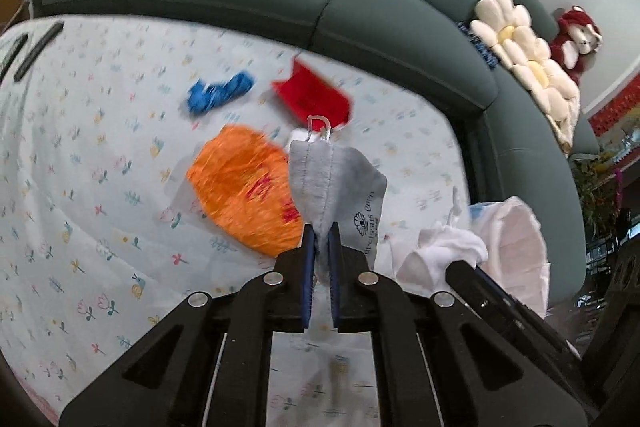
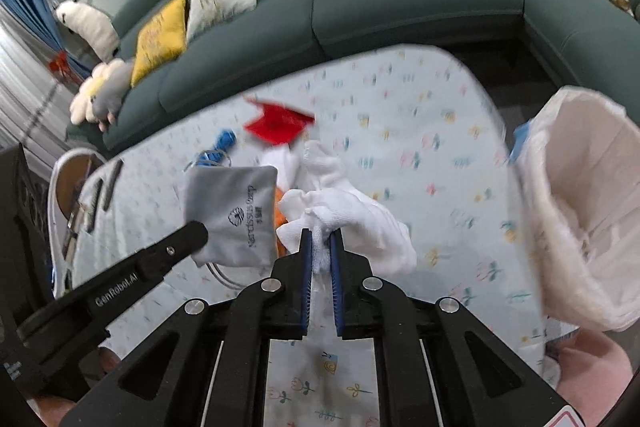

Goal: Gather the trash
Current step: 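Grasp the grey drawstring pouch with the left gripper while the right gripper grasps a white glove, then carry the grey pouch and white glove over the bin and open both grippers, then move both open grippers back over the table toward the orange plastic bag, then grasp the orange plastic bag with the left gripper while the right gripper grasps white tissue, then carry the orange bag and white tissue over the bin and open both grippers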

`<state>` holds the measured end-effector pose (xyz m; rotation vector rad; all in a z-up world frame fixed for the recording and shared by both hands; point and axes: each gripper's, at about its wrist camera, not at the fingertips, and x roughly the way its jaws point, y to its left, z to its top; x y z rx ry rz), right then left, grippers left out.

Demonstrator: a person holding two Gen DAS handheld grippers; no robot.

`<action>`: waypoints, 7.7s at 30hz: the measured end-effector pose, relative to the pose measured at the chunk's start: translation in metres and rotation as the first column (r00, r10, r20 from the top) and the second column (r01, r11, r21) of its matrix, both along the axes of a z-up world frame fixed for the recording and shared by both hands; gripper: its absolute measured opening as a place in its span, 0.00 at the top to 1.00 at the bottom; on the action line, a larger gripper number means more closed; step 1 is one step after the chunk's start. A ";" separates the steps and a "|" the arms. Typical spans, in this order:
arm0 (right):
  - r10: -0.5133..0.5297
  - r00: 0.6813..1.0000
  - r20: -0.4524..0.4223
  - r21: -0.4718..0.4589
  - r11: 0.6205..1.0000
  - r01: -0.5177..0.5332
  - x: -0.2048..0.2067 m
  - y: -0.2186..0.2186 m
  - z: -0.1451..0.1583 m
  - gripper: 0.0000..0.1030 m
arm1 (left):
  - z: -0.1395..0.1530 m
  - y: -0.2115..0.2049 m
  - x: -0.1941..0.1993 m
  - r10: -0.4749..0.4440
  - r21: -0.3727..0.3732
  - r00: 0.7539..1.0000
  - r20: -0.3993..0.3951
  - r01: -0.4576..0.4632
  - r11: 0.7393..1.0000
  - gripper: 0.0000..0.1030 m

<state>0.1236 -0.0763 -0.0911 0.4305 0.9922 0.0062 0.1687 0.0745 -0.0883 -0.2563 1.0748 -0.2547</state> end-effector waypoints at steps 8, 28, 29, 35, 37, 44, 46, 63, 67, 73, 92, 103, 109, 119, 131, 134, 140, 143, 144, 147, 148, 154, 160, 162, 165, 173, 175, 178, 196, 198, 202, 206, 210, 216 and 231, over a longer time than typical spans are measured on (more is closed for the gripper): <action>-0.048 0.992 0.114 0.001 0.999 0.049 -0.016 -0.029 0.052 0.92 | 0.050 -0.042 -0.012 -0.068 0.004 0.993 0.097 0.068 0.998 0.94; -0.227 0.950 0.214 0.022 0.973 0.228 -0.085 -0.141 0.091 0.92 | 0.092 -0.169 -0.056 -0.283 0.028 0.941 0.188 0.283 0.959 0.94; -0.235 0.948 0.215 0.024 0.972 0.236 -0.087 -0.145 0.091 0.92 | 0.091 -0.173 -0.057 -0.290 0.029 0.939 0.186 0.290 0.957 0.94; -0.290 0.934 0.211 0.038 0.957 0.289 -0.102 -0.174 0.086 0.92 | 0.088 -0.206 -0.065 -0.351 0.049 0.918 0.182 0.348 0.936 0.94; -0.306 0.929 0.207 0.040 0.952 0.304 -0.106 -0.182 0.084 0.92 | 0.086 -0.218 -0.066 -0.370 0.054 0.912 0.180 0.366 0.929 0.94; -0.349 0.917 0.194 0.047 0.937 0.347 -0.114 -0.206 0.075 0.92 | 0.081 -0.253 -0.070 -0.423 0.064 0.890 0.172 0.419 0.906 0.94; -0.362 0.913 0.188 0.047 0.932 0.359 -0.116 -0.214 0.071 0.92 | 0.078 -0.264 -0.071 -0.437 0.065 0.884 0.165 0.433 0.899 0.94; -0.402 0.904 0.145 0.051 0.915 0.399 -0.105 -0.243 0.052 0.82 | 0.064 -0.288 -0.059 -0.422 0.081 0.892 0.163 0.414 0.907 0.53; -0.395 0.908 0.138 0.042 0.919 0.393 -0.098 -0.237 0.049 0.79 | 0.061 -0.281 -0.054 -0.408 0.083 0.900 0.152 0.400 0.913 0.53; -0.377 0.917 0.132 0.031 0.926 0.376 -0.092 -0.222 0.050 0.77 | 0.058 -0.262 -0.048 -0.379 0.077 0.914 0.144 0.371 0.925 0.53; -0.288 0.948 0.132 -0.013 0.956 0.292 -0.070 -0.174 0.059 0.75 | 0.062 -0.198 -0.035 -0.281 0.053 0.948 0.149 0.276 0.960 0.53; -0.222 0.966 0.134 -0.041 0.973 0.229 -0.056 -0.133 0.066 0.68 | 0.058 -0.137 -0.024 -0.168 0.034 0.976 0.136 0.165 0.986 0.47; -0.174 0.977 0.121 -0.052 0.982 0.181 -0.046 -0.103 0.064 0.67 | 0.049 -0.095 -0.018 -0.093 0.037 0.989 0.117 0.089 0.995 0.45; -0.081 0.993 0.091 -0.064 0.994 0.087 -0.028 -0.048 0.054 0.67 | 0.032 -0.023 -0.008 0.028 0.044 0.996 0.087 -0.032 0.999 0.35; 0.017 1.000 0.003 -0.072 0.997 -0.016 0.012 0.014 0.016 0.67 | -0.018 0.057 0.017 0.157 0.056 0.987 -0.017 -0.156 0.986 0.28; 0.033 0.999 -0.020 -0.069 0.997 -0.034 0.027 0.026 0.006 0.63 | -0.034 0.066 0.030 0.165 0.045 0.984 -0.060 -0.162 0.986 0.27; 0.045 0.996 -0.076 -0.058 0.997 -0.049 0.066 0.044 -0.022 0.60 | -0.058 0.073 0.056 0.158 0.000 0.979 -0.126 -0.159 0.987 0.27; 0.040 0.994 -0.099 -0.055 0.997 -0.045 0.085 0.048 -0.036 0.60 | -0.068 0.074 0.069 0.145 -0.012 0.978 -0.147 -0.149 0.989 0.28; 0.034 0.994 -0.108 -0.048 0.998 -0.040 0.092 0.048 -0.041 0.60 | -0.072 0.075 0.074 0.140 -0.017 0.978 -0.157 -0.145 0.989 0.29; 0.021 0.991 -0.132 -0.036 0.999 -0.026 0.111 0.049 -0.054 0.60 | -0.081 0.075 0.083 0.124 -0.040 0.977 -0.176 -0.133 0.990 0.33; 0.019 0.990 -0.140 -0.035 0.999 -0.024 0.117 0.050 -0.059 0.60 | -0.084 0.075 0.085 0.119 -0.048 0.976 -0.185 -0.130 0.990 0.36; 0.019 0.982 -0.185 -0.012 1.000 -0.022 0.139 0.055 -0.084 0.60 | -0.098 0.075 0.091 0.095 -0.073 0.975 -0.203 -0.112 0.991 0.56; 0.047 0.979 -0.197 -0.017 0.999 -0.051 0.141 0.068 -0.096 0.71 | -0.100 0.072 0.088 0.060 -0.070 0.979 -0.193 -0.074 0.995 0.79; 0.053 0.979 -0.199 -0.014 0.998 -0.057 0.140 0.070 -0.097 0.78 | -0.100 0.073 0.086 0.062 -0.064 0.980 -0.188 -0.075 0.995 0.82; 0.052 0.978 -0.203 0.003 0.999 -0.052 0.133 0.067 -0.097 0.85 | -0.098 0.073 0.078 0.066 -0.060 0.981 -0.184 -0.078 0.995 0.83; 0.043 0.980 -0.195 0.022 0.999 -0.039 0.087 0.058 -0.085 0.92 | -0.087 0.067 0.040 0.055 -0.049 0.982 -0.179 -0.065 0.997 0.84; 0.032 0.983 -0.180 0.024 0.999 -0.028 0.073 0.053 -0.076 0.92 | -0.080 0.064 0.030 0.048 -0.049 0.984 -0.171 -0.057 0.997 0.84; 0.024 0.989 -0.146 0.016 1.000 -0.022 0.057 0.044 -0.058 0.92 | -0.066 0.053 0.017 0.023 -0.042 0.990 -0.140 -0.029 0.999 0.85; -0.155 0.976 0.150 -0.069 0.984 0.167 -0.035 -0.078 0.078 0.93 | 0.079 -0.071 -0.033 -0.180 0.016 0.968 0.175 0.180 0.984 0.85; -0.181 0.970 0.163 -0.061 0.979 0.193 -0.048 -0.093 0.084 0.93 | 0.085 -0.087 -0.039 -0.206 0.025 0.960 0.188 0.205 0.978 0.85; -0.242 0.952 0.185 -0.044 0.966 0.254 -0.073 -0.130 0.091 0.93 | 0.092 -0.120 -0.050 -0.254 0.041 0.945 0.206 0.251 0.967 0.85; -0.287 0.937 0.201 -0.035 0.954 0.299 -0.094 -0.160 0.095 0.93 | 0.094 -0.151 -0.061 -0.302 0.061 0.929 0.212 0.296 0.953 0.85; -0.331 0.921 0.208 -0.023 0.939 0.342 -0.110 -0.184 0.095 0.92 | 0.094 -0.181 -0.069 -0.345 0.077 0.915 0.211 0.336 0.939 0.85; -0.390 0.898 0.205 -0.008 0.916 0.400 -0.132 -0.218 0.086 0.93 | 0.089 -0.217 -0.075 -0.397 0.109 0.893 0.211 0.382 0.918 0.85; -0.450 0.878 0.164 0.019 0.891 0.454 -0.146 -0.264 0.054 0.93 | 0.062 -0.273 -0.067 -0.457 0.159 0.876 0.156 0.435 0.886 0.84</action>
